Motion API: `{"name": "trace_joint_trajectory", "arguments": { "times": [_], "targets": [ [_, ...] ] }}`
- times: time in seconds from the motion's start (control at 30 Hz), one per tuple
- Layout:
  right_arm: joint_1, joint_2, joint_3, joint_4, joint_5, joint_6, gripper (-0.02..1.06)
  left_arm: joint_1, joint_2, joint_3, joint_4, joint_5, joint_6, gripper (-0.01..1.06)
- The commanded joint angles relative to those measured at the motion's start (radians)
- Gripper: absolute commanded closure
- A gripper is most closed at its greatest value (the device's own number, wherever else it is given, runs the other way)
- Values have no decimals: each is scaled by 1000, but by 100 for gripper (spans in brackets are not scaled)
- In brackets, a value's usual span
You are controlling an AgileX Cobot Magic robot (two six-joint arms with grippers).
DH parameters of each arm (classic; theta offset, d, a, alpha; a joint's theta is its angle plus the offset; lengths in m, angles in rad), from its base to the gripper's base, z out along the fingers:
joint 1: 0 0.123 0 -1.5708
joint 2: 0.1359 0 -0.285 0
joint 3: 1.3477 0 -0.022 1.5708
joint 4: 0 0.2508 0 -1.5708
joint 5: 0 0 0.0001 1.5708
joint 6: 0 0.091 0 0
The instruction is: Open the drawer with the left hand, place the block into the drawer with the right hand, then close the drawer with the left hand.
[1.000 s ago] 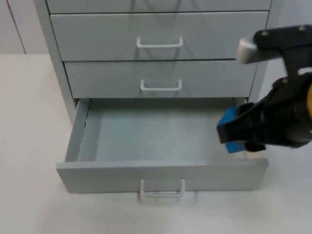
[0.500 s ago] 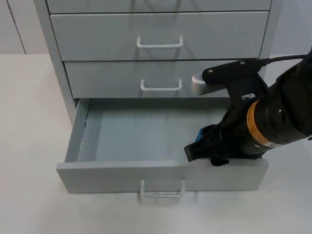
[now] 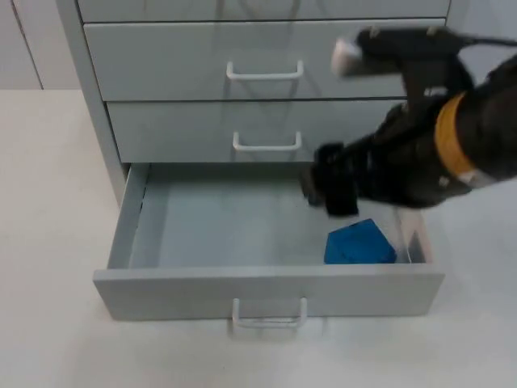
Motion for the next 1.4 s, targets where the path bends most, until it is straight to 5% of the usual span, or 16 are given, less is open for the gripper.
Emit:
{"name": "trace_joint_trajectory", "arguments": {
  "times": [0.0, 0.2, 0.5, 0.63, 0.73, 0.93, 1.17, 1.37],
  "targets": [
    [4, -79, 2, 107, -2, -116, 28, 4, -5, 1, -6, -13, -7, 0],
    [4, -284, 96, 414, 12, -418, 28, 4, -5, 1, -6, -13, -7, 0],
    [4, -475, 261, 479, 95, -489, 28, 4, -5, 1, -7, -12, -7, 0],
    [4, -537, 303, 515, 138, -597, 28, 4, -5, 1, -9, -16, -7, 0],
    [4, -554, 291, 576, 355, -748, 28, 4, -5, 1, -9, -22, -7, 0],
    [4, -554, 287, 567, 612, -771, 28, 4, -5, 1, -11, -22, -7, 0],
    [-25, -578, 287, 578, 608, -762, 28, 4, -5, 1, -16, -22, -7, 0],
    [-222, -597, 287, 686, 416, -841, 28, -1, -5, 1, -21, -22, -7, 0]
  ]
}}
